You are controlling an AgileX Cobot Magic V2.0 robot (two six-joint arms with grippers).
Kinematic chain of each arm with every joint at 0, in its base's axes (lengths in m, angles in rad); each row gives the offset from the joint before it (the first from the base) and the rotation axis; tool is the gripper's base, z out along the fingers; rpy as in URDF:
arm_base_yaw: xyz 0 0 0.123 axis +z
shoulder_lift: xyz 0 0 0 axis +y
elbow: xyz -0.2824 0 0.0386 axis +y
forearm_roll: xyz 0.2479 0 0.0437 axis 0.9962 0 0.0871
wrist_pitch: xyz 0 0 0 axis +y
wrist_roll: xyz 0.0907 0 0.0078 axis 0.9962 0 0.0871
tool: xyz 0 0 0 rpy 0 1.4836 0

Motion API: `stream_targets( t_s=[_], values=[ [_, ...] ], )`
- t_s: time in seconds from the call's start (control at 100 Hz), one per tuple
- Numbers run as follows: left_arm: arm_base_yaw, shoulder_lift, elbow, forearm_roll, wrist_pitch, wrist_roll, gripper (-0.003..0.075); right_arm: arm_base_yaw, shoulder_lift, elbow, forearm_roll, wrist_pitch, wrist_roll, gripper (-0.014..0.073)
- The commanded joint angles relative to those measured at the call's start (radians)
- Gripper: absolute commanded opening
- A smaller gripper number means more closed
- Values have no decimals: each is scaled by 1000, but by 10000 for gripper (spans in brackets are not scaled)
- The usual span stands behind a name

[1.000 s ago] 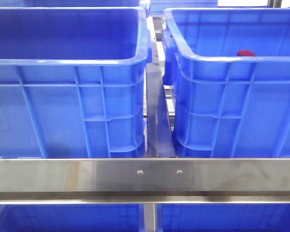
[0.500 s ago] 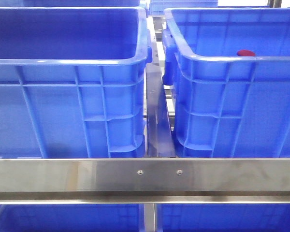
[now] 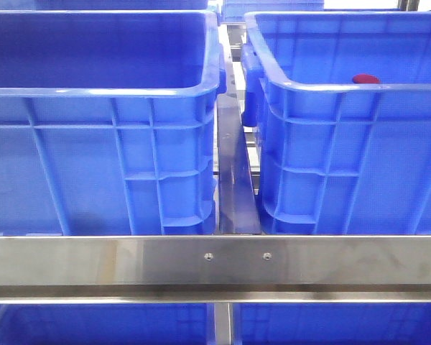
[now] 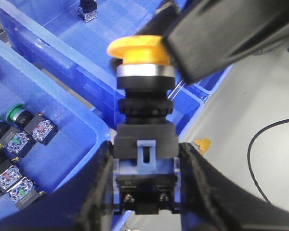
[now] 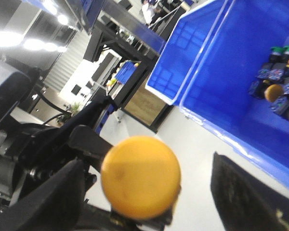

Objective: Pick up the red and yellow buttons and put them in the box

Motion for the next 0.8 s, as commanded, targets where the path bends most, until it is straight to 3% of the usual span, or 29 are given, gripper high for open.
stream_targets(
  t_s=[0.0, 0.1, 0.3, 0.43, 0.55, 0.67, 0.79],
  values=[
    [-8, -14, -25, 0, -70, -1, -19, 15, 0, -52, 148, 36, -3, 561],
    [-8, -14, -25, 0, -70, -1, -19, 20, 12, -65, 148, 35, -3, 516],
    [-8, -14, -25, 0, -70, -1, -18, 20, 12, -67, 148, 40, -5, 251],
    [-8, -14, -25, 0, -57, -1, 8, 20, 12, -67, 148, 41, -5, 219],
    [-8, -14, -25, 7, -47, -1, 175, 20, 12, -67, 148, 41, -6, 219],
    [-8, -14, -25, 7, -47, -1, 421, 20, 12, -67, 148, 40, -9, 219],
    [-8, -14, -25, 7, -47, -1, 540, 20, 12, -67, 148, 19, -22, 219]
  ],
)
